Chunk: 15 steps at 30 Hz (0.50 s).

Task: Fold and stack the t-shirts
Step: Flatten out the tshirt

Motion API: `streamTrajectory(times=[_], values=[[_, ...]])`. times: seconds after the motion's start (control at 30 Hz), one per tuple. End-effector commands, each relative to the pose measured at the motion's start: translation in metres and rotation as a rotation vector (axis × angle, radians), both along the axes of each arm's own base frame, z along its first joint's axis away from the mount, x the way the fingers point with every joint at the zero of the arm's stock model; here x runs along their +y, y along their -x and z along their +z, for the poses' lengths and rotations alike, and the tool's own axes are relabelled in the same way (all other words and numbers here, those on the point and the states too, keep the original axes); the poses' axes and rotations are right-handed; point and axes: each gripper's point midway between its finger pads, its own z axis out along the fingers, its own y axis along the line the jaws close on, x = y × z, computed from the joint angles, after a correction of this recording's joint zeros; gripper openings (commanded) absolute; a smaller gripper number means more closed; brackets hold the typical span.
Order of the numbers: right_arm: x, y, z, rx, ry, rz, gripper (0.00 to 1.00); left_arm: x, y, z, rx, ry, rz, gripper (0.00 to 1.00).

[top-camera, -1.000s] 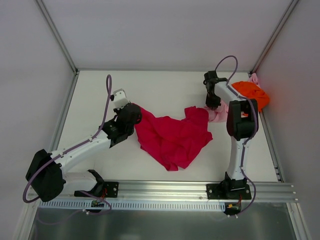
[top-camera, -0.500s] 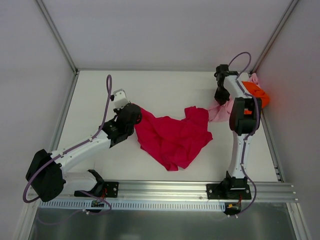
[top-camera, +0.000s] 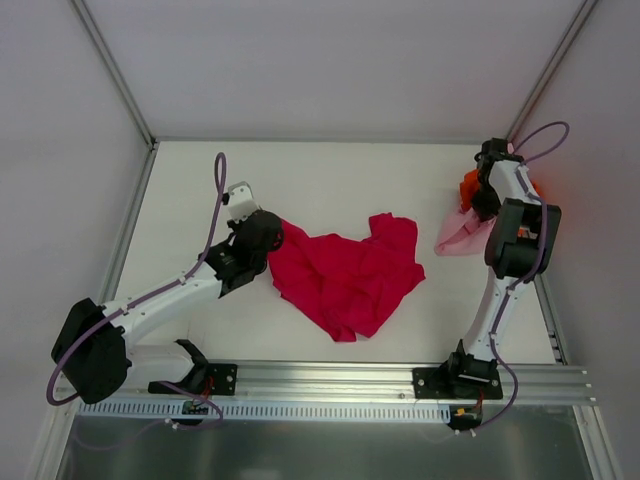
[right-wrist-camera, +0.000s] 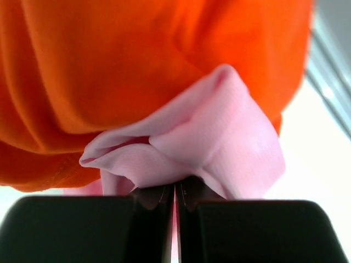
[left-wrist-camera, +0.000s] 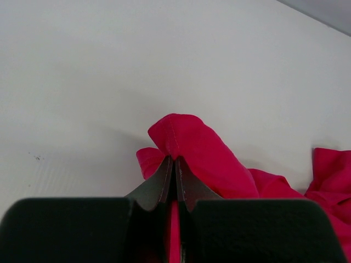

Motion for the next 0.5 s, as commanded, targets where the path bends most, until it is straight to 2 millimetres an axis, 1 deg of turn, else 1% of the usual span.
streamTrajectory(times=[0.0,0.03,0.07,0.13,0.17,0.2,0.27,0.3,0.33,0.37,0.4,0.43,0.47], values=[[-0.021,-0.009,0.063,-0.170,0.152,-0.072,0.03,-0.001,-0.002,0.006,-0.025,0.036,0.007,0.00],[-0.022,-0.008,0.066,-0.167,0.169,-0.072,0.03,-0.002,-0.002,0.006,-0.026,0.040,0.005,0.00],[-0.023,-0.008,0.073,-0.175,0.199,-0.071,0.02,-0.003,-0.003,0.005,-0.024,0.044,0.002,0.00],[-0.025,-0.007,0.079,-0.180,0.239,-0.069,0.02,-0.006,-0.003,0.000,-0.012,0.040,-0.003,0.00],[-0.021,-0.009,0.085,-0.183,0.271,-0.035,0.03,-0.007,-0.003,-0.001,-0.008,0.043,-0.006,0.00],[-0.018,-0.016,0.087,-0.208,0.275,-0.012,0.04,-0.007,-0.003,-0.001,-0.008,0.043,-0.006,0.00],[0.000,-0.022,0.087,-0.199,0.266,0.066,0.07,-0.006,-0.003,-0.002,-0.008,0.040,-0.004,0.00],[0.009,-0.030,0.089,-0.223,0.270,0.101,0.09,-0.006,-0.003,-0.002,-0.008,0.041,-0.005,0.00],[0.030,-0.033,0.087,-0.222,0.271,0.158,0.18,-0.007,-0.003,-0.001,-0.010,0.044,-0.008,0.00],[0.039,-0.043,0.094,-0.252,0.282,0.233,0.26,-0.008,-0.003,-0.001,-0.011,0.049,-0.015,0.00],[0.069,-0.046,0.096,-0.255,0.299,0.303,0.34,-0.008,-0.002,-0.001,-0.011,0.051,-0.018,0.00],[0.079,-0.047,0.102,-0.257,0.329,0.333,0.52,-0.008,-0.002,-0.001,-0.010,0.050,-0.018,0.00],[0.092,-0.050,0.108,-0.264,0.359,0.386,0.61,-0.008,-0.002,-0.001,-0.008,0.046,-0.019,0.00]])
